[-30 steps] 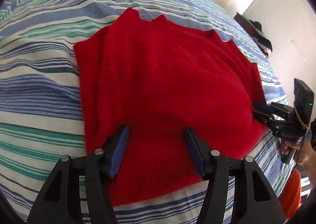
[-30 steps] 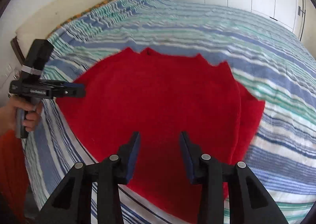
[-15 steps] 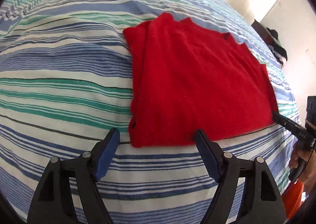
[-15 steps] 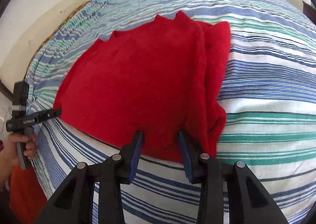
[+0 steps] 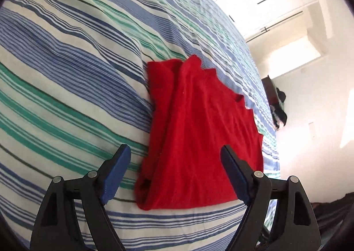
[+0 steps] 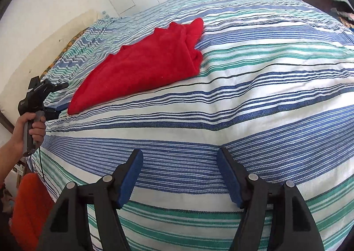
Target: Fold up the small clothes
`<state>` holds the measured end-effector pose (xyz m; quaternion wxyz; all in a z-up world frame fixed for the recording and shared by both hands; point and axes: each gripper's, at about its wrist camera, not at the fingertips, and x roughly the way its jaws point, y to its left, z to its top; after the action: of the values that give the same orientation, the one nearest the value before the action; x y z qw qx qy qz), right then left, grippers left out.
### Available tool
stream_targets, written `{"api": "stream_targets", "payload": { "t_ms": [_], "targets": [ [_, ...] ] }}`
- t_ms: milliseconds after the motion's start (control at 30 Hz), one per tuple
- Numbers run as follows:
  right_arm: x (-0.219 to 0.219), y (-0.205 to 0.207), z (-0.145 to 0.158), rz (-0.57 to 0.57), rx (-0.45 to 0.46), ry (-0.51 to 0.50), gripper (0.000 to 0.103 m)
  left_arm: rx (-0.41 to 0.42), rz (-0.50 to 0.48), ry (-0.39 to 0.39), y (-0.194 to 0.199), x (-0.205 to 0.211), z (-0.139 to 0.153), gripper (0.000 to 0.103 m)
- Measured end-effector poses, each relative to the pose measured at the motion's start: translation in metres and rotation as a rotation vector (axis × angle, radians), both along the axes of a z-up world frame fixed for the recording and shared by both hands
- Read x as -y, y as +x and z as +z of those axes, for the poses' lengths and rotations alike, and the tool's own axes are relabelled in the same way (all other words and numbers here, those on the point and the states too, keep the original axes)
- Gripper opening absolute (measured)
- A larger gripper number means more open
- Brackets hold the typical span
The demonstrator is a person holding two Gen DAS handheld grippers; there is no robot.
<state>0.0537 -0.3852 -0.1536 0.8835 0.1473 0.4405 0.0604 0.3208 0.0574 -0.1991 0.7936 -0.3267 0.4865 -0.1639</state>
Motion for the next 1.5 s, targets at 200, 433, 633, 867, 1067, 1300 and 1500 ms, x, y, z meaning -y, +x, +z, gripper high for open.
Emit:
{"api": "stream_targets", "payload": {
  "t_ms": [200, 433, 633, 867, 1067, 1300, 1500],
  "targets": [
    [-0.014, 0.009, -0.006, 0.031, 0.002, -0.074, 0.071, -0.055, -0.031, -0.010, 0.032, 0.022, -0.021, 0.062],
    [-0.023, 0.010, -0.010, 0.050, 0.028, -0.118, 0.077, -0.082, -0.071, 0.099, 0.033, 0.027, -0.017, 0.009],
    [-0.022, 0.012, -0.014, 0.061, 0.038, -0.122, 0.079, -0.089, -0.049, 0.266, 0.031, 0.048, 0.019, 0.008],
    [-0.021, 0.011, -0.015, 0.058, 0.045, -0.111, 0.079, 0.029, -0.151, 0.235, 0.034, 0.133, 0.098, 0.007],
    [-0.020, 0.010, -0.016, 0.059, 0.049, -0.101, 0.079, 0.142, -0.368, 0.264, 0.029, 0.265, 0.128, 0.007],
    [-0.020, 0.007, -0.017, 0.062, 0.054, -0.095, 0.079, -0.066, -0.591, 0.381, 0.023, 0.384, 0.023, 0.049],
    [-0.016, 0.005, -0.017, 0.066, 0.054, -0.084, 0.079, 0.123, -0.542, 0.224, -0.010, 0.326, 0.082, 0.074]
  ]
}}
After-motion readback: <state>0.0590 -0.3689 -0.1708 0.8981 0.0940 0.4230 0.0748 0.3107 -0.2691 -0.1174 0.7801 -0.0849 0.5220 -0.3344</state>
